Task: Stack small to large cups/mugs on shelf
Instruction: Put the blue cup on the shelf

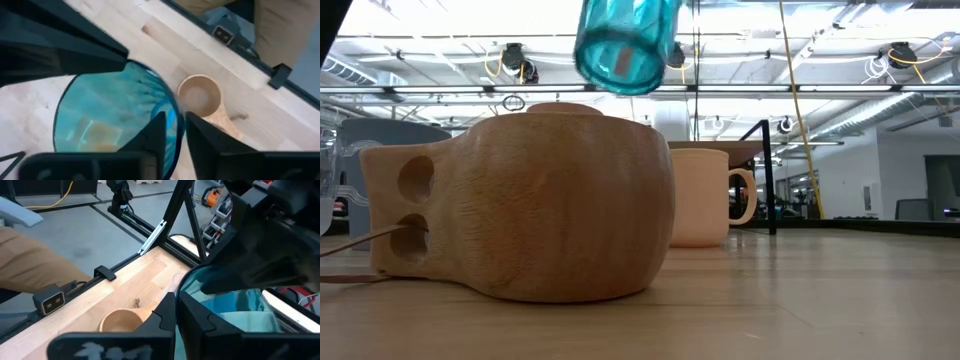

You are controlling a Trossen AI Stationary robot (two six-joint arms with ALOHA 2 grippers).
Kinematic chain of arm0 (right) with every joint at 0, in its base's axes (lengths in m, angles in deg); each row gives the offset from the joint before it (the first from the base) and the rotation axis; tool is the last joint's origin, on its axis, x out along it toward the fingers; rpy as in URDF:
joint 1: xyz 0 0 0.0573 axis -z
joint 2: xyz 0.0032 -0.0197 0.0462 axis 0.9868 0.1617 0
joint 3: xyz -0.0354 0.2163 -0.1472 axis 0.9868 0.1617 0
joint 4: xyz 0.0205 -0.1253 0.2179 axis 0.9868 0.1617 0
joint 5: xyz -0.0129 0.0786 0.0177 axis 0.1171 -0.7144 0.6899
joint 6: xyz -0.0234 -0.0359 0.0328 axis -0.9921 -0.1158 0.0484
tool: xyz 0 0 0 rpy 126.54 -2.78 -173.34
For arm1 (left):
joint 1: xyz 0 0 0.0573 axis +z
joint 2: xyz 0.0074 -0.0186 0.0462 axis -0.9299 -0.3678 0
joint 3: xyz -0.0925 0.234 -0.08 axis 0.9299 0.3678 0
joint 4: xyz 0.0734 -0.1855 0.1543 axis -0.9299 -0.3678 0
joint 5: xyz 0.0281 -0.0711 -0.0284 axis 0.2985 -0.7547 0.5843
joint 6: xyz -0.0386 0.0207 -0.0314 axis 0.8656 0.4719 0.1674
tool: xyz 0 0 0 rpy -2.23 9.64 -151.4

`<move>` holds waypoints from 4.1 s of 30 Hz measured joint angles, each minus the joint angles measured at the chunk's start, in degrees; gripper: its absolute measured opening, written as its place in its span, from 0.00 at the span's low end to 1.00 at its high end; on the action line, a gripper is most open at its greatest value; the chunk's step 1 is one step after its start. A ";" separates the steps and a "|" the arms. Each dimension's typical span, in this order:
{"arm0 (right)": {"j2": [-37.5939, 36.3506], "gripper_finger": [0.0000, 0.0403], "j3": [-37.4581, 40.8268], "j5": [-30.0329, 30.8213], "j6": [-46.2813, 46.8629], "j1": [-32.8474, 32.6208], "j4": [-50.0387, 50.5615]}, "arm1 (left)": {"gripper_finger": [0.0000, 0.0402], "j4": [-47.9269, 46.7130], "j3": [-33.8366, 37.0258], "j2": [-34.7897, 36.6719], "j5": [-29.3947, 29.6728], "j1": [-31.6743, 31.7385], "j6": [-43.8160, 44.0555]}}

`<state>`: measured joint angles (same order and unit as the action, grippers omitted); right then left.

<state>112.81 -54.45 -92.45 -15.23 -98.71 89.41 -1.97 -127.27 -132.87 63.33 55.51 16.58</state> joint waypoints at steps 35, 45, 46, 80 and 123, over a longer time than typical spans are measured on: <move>-4.72 0.38 0.22 -1.30 4.54 0.93 6.93 | 0.01 -2.95 1.92 4.31 -7.71 2.17 -15.51; -13.55 0.50 0.02 -1.00 -0.62 2.29 5.28 | 0.01 -2.83 2.01 4.77 -26.01 2.89 -19.21; -13.15 0.51 -0.04 -1.10 -1.80 2.29 4.54 | 0.01 -2.65 2.01 4.27 -26.86 3.09 -19.21; -2.50 0.42 0.00 5.41 -3.89 0.33 4.39 | 0.01 -3.15 2.05 1.20 -7.29 2.23 2.86; -8.17 0.94 34.29 26.52 30.97 -4.19 -34.19 | 0.02 13.20 2.05 2.05 21.09 -4.98 5.16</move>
<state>104.64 -20.16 -65.93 15.75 -102.90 55.23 11.23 -125.22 -130.82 84.42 50.53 21.74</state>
